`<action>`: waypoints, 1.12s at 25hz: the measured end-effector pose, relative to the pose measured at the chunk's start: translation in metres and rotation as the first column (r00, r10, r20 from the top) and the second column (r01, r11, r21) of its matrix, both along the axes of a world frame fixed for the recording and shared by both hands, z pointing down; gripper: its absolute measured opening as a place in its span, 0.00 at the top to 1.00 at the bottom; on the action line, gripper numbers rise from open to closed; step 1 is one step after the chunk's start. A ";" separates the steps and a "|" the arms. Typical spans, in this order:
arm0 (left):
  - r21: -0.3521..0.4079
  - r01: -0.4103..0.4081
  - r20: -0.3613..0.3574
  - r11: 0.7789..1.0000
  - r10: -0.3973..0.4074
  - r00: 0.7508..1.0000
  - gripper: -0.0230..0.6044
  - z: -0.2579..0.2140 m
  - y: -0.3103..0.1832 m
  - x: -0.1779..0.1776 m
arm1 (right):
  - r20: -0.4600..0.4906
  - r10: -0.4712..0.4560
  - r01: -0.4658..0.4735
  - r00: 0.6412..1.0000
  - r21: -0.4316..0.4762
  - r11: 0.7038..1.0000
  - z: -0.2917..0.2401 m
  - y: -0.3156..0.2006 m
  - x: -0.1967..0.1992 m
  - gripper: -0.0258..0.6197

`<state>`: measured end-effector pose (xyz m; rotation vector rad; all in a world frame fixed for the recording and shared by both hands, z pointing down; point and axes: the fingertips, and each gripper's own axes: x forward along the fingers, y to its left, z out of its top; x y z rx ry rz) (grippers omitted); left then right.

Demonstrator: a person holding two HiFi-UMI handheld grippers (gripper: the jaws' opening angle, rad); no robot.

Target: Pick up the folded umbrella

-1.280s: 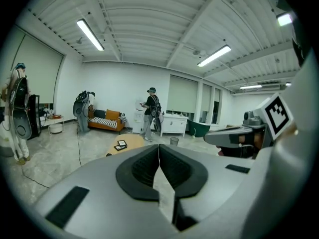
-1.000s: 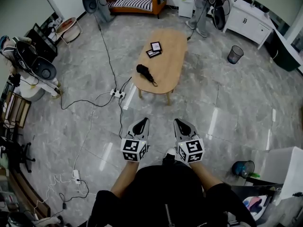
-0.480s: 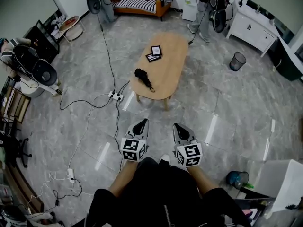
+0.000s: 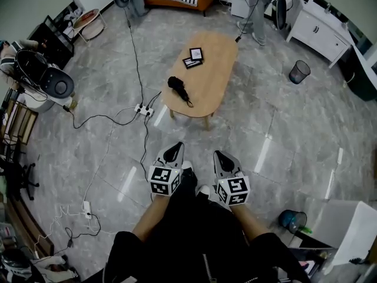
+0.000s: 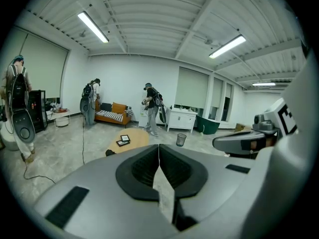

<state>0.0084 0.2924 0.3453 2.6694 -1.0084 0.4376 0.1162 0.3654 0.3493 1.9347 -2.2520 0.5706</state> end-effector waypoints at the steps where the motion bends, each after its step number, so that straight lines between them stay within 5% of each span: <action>1: -0.004 0.001 0.000 1.000 -0.001 1.000 0.94 0.002 -0.003 0.001 | 0.001 0.002 -0.002 1.000 -0.004 1.000 0.002 -0.002 0.001 0.94; 28: -0.117 -0.034 -0.027 0.993 0.031 0.999 0.94 0.031 -0.185 0.028 | -0.032 -0.036 0.033 0.999 -0.111 0.993 0.012 -0.190 0.011 0.94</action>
